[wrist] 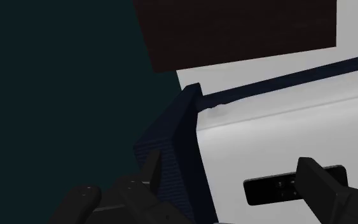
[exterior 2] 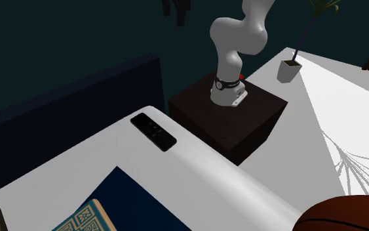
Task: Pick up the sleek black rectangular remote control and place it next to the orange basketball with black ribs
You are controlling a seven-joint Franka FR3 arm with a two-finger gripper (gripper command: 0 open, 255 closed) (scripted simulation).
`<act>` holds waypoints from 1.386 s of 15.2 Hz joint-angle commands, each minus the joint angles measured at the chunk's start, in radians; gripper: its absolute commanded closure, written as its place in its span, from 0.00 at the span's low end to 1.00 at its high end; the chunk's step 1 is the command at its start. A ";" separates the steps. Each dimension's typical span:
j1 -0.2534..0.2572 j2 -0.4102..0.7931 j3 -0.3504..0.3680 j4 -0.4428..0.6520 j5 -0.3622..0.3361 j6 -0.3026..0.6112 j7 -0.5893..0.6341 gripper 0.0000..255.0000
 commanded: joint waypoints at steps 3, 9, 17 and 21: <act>-0.014 0.017 0.039 -0.038 0.034 0.054 0.107 0.00; -0.053 0.121 0.155 -0.108 0.124 0.232 0.418 0.00; -0.116 0.365 0.294 -0.098 0.184 0.483 0.821 0.00; -0.153 0.516 0.347 -0.052 0.170 0.598 1.025 0.00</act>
